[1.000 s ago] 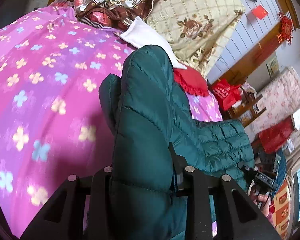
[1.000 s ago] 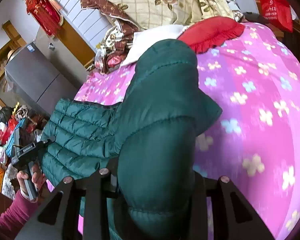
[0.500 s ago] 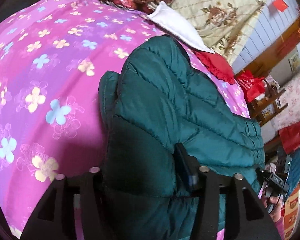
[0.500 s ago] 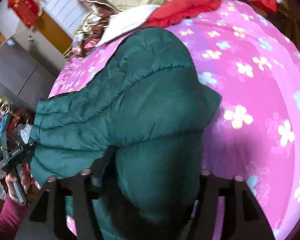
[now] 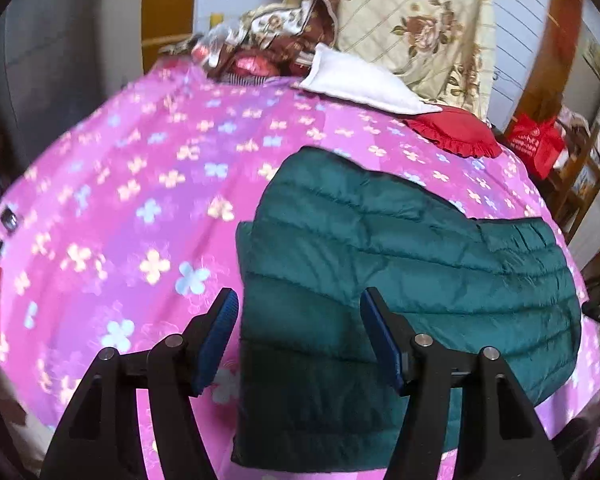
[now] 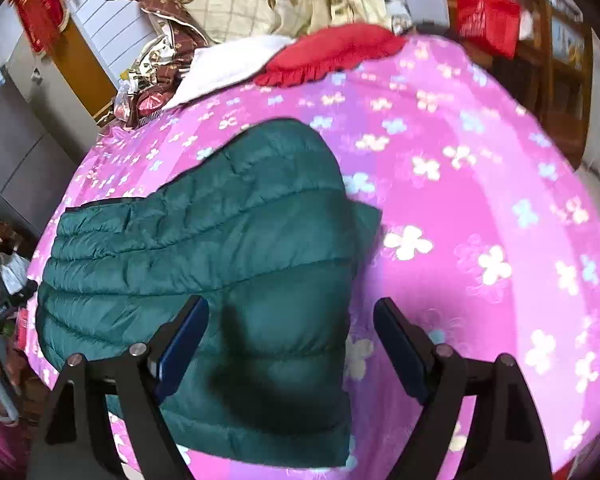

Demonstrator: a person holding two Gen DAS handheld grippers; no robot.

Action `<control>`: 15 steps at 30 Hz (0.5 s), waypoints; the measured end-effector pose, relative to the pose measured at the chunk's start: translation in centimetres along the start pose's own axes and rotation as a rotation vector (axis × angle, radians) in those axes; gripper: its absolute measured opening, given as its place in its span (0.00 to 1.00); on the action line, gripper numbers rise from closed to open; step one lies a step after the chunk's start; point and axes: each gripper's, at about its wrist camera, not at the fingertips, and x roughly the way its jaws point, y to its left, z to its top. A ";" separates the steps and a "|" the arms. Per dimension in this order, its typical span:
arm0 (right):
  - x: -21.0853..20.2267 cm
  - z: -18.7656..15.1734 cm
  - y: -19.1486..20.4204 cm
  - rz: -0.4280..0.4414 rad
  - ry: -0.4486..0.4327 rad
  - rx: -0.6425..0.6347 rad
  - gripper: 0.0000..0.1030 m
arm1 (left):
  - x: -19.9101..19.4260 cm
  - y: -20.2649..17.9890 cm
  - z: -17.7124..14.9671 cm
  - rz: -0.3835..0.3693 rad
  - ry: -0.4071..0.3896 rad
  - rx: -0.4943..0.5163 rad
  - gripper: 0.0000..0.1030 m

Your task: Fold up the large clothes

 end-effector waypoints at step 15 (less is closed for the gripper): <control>-3.0 -2.6 9.3 -0.039 -0.124 -0.101 0.89 | -1.7 -6.7 -1.6 0.051 -0.100 0.047 0.47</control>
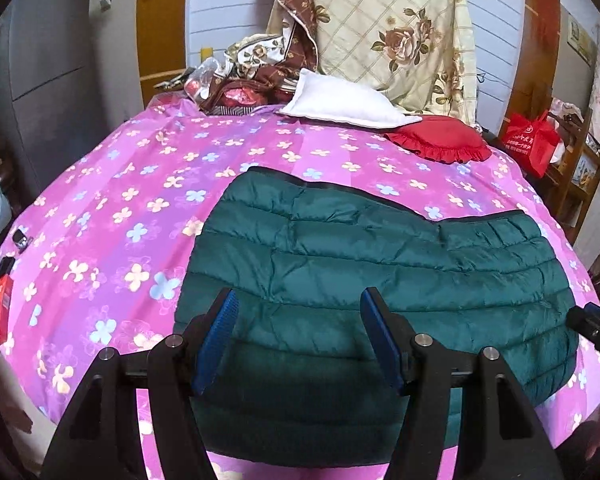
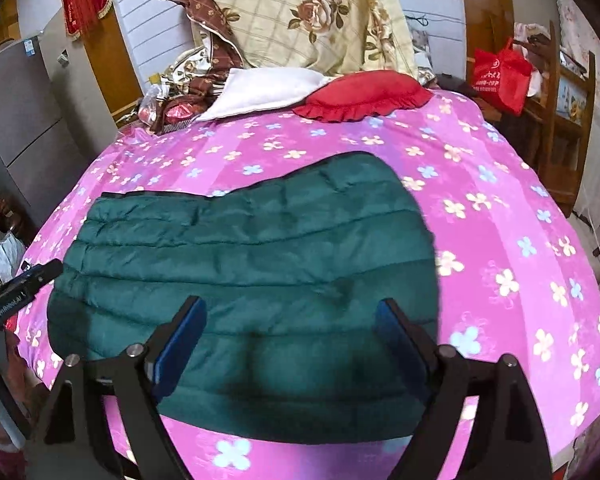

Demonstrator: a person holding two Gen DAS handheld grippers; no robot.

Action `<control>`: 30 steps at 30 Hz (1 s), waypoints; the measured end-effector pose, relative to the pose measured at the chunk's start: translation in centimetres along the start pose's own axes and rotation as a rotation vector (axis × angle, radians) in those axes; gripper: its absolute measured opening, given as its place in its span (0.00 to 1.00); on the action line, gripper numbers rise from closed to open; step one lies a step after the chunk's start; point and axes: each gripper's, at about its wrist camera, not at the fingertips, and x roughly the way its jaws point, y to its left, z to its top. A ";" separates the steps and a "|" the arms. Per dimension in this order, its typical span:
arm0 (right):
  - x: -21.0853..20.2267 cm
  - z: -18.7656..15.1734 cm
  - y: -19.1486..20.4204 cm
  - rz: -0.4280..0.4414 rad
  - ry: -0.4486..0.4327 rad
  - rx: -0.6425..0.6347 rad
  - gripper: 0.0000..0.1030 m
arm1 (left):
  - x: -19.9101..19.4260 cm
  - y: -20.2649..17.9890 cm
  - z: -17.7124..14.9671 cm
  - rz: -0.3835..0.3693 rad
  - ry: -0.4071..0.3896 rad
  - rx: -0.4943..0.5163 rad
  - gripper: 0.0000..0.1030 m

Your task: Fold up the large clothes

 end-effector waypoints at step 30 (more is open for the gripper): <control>1.1 -1.8 6.2 -0.052 -0.042 -0.057 0.90 | -0.1 -3.0 -2.0 0.051 -0.037 0.064 0.47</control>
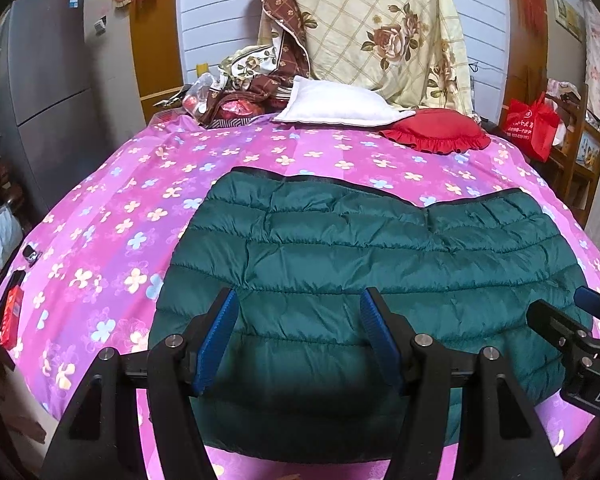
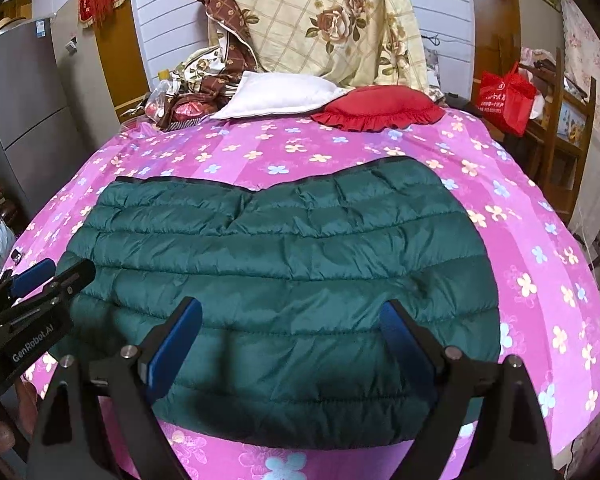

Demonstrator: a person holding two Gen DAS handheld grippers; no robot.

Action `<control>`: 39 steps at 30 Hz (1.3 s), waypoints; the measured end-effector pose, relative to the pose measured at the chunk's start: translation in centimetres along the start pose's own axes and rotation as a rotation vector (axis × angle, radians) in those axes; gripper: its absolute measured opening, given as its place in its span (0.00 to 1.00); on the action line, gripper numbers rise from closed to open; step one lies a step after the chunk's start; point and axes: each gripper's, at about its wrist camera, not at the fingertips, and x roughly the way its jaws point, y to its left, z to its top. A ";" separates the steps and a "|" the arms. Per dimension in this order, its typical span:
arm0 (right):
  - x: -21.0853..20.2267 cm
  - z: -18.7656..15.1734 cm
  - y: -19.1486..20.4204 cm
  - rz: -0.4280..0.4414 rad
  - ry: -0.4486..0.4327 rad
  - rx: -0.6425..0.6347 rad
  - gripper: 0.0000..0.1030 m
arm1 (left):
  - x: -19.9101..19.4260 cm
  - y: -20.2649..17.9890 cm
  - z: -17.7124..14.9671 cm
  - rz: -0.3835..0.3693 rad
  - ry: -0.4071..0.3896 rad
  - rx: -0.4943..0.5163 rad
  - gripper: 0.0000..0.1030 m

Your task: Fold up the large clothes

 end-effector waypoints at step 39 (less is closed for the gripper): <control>1.2 0.1 -0.2 0.025 0.028 0.036 0.90 | 0.7 0.2 -0.4 0.005 0.007 0.000 0.47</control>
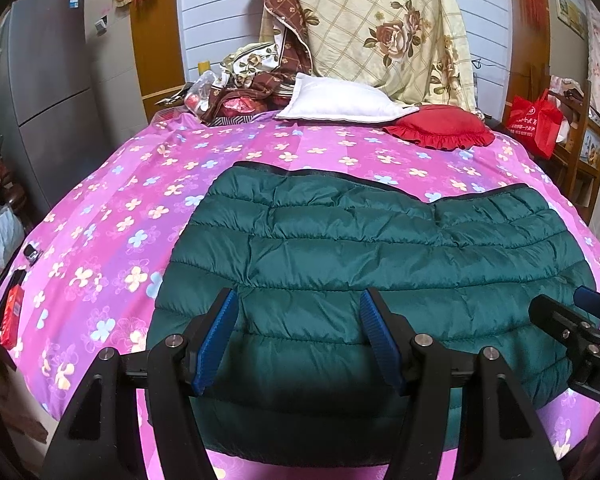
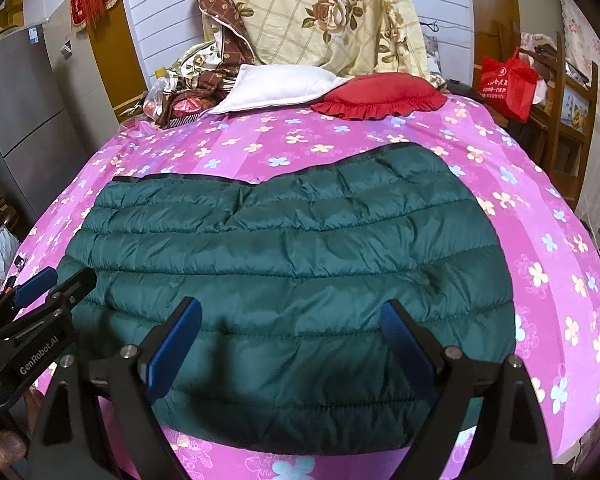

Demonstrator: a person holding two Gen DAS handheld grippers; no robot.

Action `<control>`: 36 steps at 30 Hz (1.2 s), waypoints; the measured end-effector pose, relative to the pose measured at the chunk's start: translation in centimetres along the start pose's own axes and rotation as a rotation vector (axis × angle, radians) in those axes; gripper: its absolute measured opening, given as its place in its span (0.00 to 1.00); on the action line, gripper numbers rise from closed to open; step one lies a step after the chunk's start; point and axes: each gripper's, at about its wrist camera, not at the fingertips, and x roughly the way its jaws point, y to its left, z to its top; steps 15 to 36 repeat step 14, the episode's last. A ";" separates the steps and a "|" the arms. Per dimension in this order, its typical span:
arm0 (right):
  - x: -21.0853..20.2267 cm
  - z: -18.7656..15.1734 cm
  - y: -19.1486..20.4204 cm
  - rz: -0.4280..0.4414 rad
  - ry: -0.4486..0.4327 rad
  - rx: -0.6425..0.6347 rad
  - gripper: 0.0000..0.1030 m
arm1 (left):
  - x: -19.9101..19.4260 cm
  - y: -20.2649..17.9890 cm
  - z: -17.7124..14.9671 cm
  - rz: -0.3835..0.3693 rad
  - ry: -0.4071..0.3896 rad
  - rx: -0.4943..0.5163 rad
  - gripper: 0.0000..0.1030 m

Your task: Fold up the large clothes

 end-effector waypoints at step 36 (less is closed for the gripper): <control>0.2 0.0 0.0 0.001 0.005 0.008 0.90 | 0.4 0.8 0.6 -0.009 -0.019 -0.008 0.47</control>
